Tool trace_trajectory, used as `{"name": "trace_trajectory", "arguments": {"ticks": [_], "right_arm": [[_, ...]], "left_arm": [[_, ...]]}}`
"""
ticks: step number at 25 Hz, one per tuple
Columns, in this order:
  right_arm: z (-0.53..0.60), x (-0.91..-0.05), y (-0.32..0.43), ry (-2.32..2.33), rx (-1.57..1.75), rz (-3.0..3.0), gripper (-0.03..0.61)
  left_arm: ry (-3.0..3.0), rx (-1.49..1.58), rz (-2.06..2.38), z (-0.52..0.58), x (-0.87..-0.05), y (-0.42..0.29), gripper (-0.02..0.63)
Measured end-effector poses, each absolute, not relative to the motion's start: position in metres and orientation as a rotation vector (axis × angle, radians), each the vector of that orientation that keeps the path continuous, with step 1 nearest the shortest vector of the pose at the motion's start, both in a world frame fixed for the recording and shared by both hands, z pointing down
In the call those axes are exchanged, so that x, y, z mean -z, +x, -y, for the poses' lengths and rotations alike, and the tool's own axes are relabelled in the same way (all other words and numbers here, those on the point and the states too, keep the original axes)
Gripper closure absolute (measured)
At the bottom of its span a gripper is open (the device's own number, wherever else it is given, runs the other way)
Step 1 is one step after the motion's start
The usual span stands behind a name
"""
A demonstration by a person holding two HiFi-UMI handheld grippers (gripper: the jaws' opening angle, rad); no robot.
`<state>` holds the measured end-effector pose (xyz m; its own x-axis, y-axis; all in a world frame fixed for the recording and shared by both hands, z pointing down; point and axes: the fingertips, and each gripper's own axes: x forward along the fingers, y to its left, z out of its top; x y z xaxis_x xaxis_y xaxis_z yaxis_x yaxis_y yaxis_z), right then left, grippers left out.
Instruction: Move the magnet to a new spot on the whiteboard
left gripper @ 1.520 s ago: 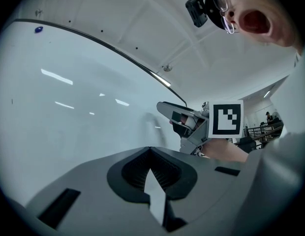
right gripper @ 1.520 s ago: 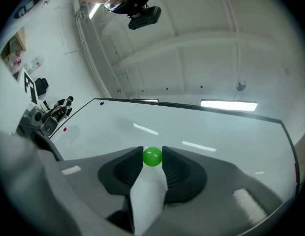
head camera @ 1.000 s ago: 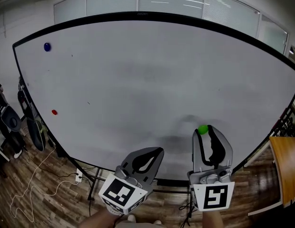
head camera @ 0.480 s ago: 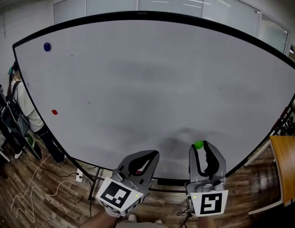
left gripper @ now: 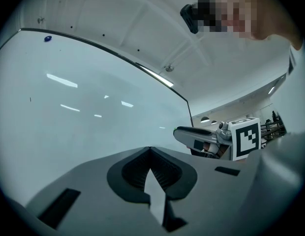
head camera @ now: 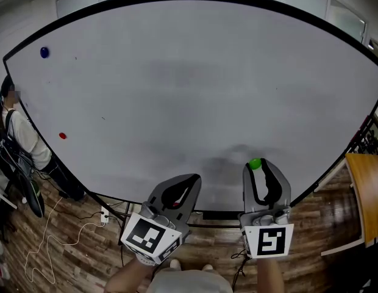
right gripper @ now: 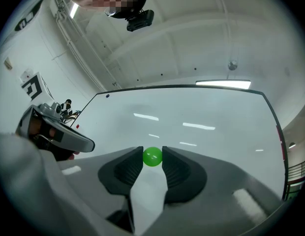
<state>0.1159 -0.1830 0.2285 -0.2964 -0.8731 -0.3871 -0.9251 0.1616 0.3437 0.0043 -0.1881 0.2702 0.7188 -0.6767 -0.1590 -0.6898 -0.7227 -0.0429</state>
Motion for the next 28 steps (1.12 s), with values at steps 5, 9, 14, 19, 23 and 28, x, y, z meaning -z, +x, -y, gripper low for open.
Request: {"name": "trace_trajectory", "arguments": {"ticks": [5,9,14,19,23,28], "right_arm": [[0.197,-0.236,0.116,-1.832,-0.820,-2.328,0.448],[0.217,-0.242,0.115,-1.866,-0.861,-2.356,0.448],[0.241,-0.254,0.122,-1.929,-0.810,-2.361,0.448],[0.251,-0.259,0.123,-1.970,-0.825,-2.357,0.448],[0.253,-0.258,0.127,-1.994,-0.834,-2.339,0.447],[0.258,-0.260,0.126,-2.047,-0.894,-2.323,0.446]], "left_arm": [[-2.836,-0.190,-1.127,0.192,-0.278,0.007,0.612],[-2.851,-0.176,-1.143,0.201,-0.285,0.004,0.612],[-2.874,-0.159,-1.159,0.212,-0.295,0.004,0.612],[-2.882,-0.149,-1.155,0.215,-0.299,0.006,0.612],[-2.886,-0.156,-1.147,0.214,-0.297,0.008,0.612],[-2.894,-0.145,-1.132,0.218,-0.300,0.014,0.612]]}}
